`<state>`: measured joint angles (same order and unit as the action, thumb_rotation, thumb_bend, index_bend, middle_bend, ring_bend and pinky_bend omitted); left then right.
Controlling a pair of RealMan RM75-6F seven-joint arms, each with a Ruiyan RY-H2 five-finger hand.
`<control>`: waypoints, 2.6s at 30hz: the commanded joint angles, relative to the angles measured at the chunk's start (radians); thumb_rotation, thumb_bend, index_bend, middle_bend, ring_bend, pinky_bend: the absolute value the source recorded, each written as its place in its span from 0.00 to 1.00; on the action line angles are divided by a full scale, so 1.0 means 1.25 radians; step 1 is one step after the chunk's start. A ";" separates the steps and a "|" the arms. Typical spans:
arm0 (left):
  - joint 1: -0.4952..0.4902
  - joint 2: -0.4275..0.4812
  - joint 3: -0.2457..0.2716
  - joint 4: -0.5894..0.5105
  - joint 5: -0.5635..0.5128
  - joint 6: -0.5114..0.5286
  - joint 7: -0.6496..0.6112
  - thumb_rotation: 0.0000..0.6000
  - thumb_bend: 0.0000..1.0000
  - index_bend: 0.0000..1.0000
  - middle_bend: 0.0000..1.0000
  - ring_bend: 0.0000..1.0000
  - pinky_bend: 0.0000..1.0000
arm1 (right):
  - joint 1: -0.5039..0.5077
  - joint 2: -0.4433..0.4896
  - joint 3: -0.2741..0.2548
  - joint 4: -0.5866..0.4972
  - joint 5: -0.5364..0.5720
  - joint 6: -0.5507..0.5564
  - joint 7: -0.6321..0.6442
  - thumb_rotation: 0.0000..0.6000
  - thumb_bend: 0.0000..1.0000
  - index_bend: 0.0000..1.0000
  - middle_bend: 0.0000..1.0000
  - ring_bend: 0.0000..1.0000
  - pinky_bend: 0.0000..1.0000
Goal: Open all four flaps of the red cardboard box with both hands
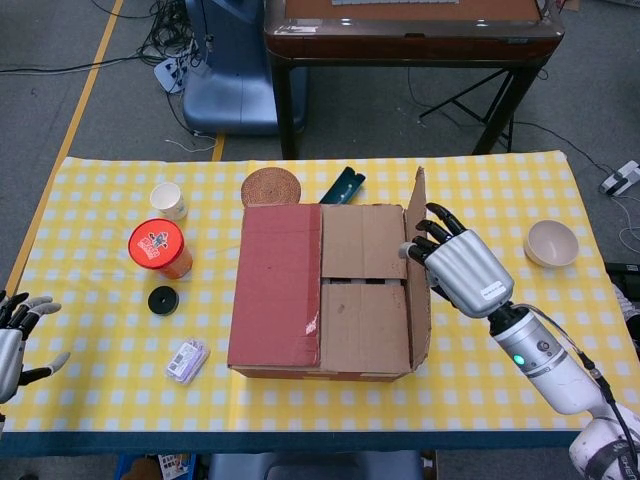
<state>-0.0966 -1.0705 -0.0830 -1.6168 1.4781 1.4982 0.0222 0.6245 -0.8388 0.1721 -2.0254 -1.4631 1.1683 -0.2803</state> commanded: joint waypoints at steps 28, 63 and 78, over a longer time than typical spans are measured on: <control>-0.092 0.077 0.011 -0.019 0.149 -0.050 -0.150 1.00 0.17 0.36 0.25 0.13 0.00 | -0.164 0.032 -0.071 0.075 -0.026 0.050 0.105 1.00 1.00 0.39 0.47 0.25 0.11; -0.645 -0.051 -0.011 0.030 0.411 -0.342 -0.462 0.58 0.41 0.39 0.25 0.12 0.00 | -0.246 0.006 -0.077 0.095 0.014 0.082 0.095 1.00 0.71 0.37 0.37 0.25 0.15; -0.764 -0.114 -0.042 0.009 0.300 -0.482 -0.360 0.58 0.43 0.41 0.29 0.12 0.00 | -0.252 0.013 -0.068 0.100 0.027 0.075 0.109 1.00 0.72 0.37 0.37 0.25 0.15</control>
<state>-1.0444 -1.2062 -0.1314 -1.6059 1.8614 0.9042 -0.4362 0.3096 -0.8230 0.0866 -1.9008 -1.4297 1.2627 -0.1444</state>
